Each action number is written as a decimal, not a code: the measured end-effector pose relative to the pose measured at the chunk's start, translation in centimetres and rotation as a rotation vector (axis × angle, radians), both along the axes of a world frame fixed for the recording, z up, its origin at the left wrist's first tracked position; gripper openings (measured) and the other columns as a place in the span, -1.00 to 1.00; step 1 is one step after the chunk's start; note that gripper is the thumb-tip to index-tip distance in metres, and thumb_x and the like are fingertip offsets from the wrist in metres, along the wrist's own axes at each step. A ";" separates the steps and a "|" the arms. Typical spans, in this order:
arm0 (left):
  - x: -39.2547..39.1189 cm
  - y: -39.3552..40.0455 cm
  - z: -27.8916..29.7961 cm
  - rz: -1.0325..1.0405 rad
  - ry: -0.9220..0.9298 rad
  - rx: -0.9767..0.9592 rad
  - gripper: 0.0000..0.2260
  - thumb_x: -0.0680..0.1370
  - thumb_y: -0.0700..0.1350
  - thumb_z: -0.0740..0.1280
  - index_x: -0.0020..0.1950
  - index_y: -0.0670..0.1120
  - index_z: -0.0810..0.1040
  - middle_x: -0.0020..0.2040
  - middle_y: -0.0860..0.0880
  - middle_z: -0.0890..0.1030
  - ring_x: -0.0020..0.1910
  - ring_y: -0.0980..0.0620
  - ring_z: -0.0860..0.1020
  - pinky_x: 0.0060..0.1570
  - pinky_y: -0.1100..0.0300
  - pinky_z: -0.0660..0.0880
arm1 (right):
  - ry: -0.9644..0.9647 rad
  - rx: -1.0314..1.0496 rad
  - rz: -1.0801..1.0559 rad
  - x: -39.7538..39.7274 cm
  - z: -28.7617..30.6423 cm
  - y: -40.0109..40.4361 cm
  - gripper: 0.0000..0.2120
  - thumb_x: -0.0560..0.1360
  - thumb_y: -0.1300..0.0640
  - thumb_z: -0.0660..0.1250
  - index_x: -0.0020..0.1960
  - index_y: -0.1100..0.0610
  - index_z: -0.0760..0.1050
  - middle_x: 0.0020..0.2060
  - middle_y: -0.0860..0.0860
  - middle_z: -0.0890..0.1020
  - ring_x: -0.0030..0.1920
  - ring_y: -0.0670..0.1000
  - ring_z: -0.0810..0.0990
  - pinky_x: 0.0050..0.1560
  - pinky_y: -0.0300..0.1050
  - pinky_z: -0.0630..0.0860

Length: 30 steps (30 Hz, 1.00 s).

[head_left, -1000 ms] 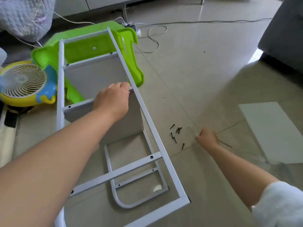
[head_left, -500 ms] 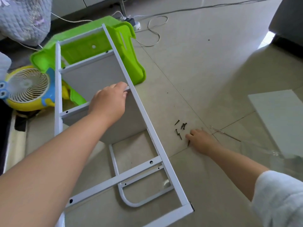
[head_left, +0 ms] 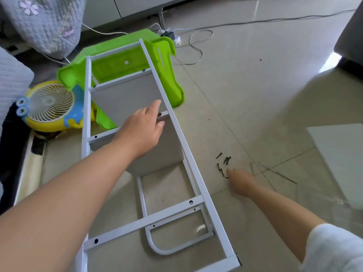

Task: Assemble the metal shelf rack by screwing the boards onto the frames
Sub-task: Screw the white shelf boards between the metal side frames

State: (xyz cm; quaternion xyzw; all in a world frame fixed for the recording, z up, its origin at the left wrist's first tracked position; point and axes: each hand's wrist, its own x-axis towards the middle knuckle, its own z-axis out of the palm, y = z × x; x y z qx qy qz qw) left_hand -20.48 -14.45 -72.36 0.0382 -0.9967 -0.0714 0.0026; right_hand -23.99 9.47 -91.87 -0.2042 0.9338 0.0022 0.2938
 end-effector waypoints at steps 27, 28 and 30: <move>5.4 -10.0 2.0 0.185 0.028 0.034 -0.78 0.51 -0.09 0.30 0.10 -0.12 0.61 0.13 -0.09 0.46 0.19 -0.08 0.35 0.13 0.11 0.40 | 0.433 -0.935 0.192 -0.7 22.4 -20.0 -0.79 0.47 0.29 0.29 0.07 0.22 0.61 -0.07 0.15 0.64 -0.03 0.09 0.56 -0.11 -0.37 0.28; 5.2 -10.1 1.9 0.201 0.031 0.057 -0.79 0.51 -0.10 0.30 0.08 -0.12 0.61 0.12 -0.09 0.46 0.20 -0.08 0.35 0.12 0.11 0.41 | 0.423 -0.943 0.200 -0.5 22.5 -20.2 -0.79 0.47 0.30 0.30 0.06 0.23 0.61 -0.09 0.13 0.64 -0.07 0.07 0.56 -0.09 -0.36 0.30; 4.9 -10.3 1.6 0.241 0.047 0.121 -0.82 0.49 -0.14 0.31 0.06 -0.13 0.60 0.11 -0.09 0.46 0.20 -0.08 0.36 0.08 0.13 0.41 | 0.391 -0.957 0.198 0.0 22.6 -20.6 -0.80 0.45 0.32 0.30 0.05 0.24 0.60 -0.19 0.06 0.62 -0.21 0.00 0.51 -0.10 -0.33 0.35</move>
